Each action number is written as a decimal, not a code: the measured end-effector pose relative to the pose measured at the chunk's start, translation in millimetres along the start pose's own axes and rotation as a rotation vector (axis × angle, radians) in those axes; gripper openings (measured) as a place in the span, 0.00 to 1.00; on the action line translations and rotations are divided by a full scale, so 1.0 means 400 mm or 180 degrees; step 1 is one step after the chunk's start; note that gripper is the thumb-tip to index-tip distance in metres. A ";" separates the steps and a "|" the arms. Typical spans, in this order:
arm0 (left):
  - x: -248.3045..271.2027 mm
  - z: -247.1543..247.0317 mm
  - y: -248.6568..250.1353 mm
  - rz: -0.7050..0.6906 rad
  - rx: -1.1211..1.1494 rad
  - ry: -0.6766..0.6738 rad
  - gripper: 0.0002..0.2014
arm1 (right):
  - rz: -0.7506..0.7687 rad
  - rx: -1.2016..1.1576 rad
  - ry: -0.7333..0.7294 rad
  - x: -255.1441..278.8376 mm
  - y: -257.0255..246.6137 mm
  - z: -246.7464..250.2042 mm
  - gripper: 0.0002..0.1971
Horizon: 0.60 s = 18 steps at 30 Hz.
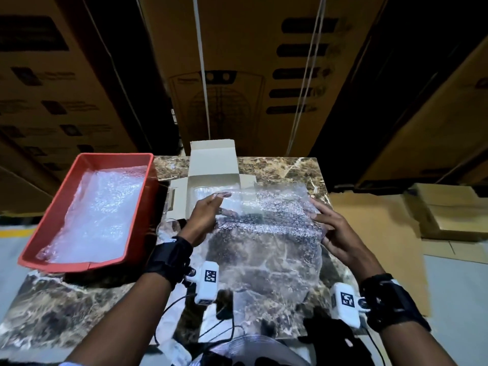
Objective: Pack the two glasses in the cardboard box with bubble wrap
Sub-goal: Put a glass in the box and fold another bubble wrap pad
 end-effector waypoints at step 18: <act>0.031 -0.099 -0.231 -0.0302 -0.1485 0.0294 0.19 | 0.0601 0.2917 0.0659 -0.062 0.233 0.207 0.21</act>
Point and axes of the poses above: each hand's wrist, its own x-axis away from the middle knuckle, its own z-axis out of the back of the hand, y = z × x, the point moved 1 cm from there along -x, towards the middle knuckle, and after that the axes turned 11 degrees about y, right-handed, at the moved point
